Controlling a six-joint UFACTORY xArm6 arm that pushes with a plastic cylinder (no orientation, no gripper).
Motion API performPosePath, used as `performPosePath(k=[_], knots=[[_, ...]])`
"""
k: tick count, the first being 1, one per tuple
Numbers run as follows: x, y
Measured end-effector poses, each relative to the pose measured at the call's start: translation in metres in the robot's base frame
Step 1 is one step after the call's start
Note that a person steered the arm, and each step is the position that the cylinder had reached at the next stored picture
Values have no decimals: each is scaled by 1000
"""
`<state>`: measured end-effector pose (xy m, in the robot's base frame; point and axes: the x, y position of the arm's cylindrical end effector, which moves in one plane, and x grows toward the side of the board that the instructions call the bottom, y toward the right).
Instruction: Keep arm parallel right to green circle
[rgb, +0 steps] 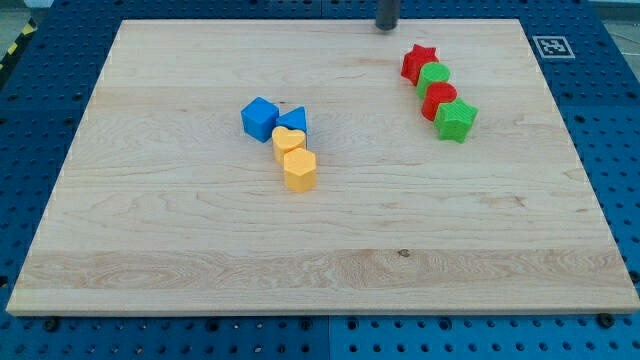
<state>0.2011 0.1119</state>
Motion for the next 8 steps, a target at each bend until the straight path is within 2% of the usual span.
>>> performPosePath(k=[1,3,8], knots=[[0,25],[29,55],[32,66]])
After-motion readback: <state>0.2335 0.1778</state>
